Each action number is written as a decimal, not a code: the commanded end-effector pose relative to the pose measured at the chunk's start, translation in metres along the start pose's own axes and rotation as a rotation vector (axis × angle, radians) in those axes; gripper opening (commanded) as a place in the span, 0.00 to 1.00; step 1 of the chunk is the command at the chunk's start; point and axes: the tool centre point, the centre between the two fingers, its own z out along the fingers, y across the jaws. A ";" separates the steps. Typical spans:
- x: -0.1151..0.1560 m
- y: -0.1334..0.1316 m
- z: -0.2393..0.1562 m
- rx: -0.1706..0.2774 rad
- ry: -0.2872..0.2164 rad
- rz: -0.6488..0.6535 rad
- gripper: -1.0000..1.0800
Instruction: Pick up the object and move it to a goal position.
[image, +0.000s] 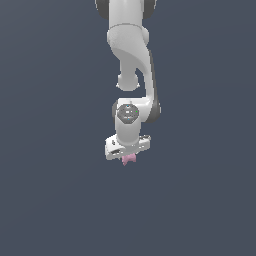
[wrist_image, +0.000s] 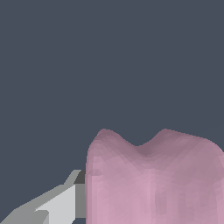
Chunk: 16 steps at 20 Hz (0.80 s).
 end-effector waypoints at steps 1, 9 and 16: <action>0.000 0.000 0.000 0.000 -0.001 0.000 0.00; 0.001 -0.006 -0.007 0.000 0.000 -0.001 0.00; 0.007 -0.033 -0.044 0.000 0.000 -0.001 0.00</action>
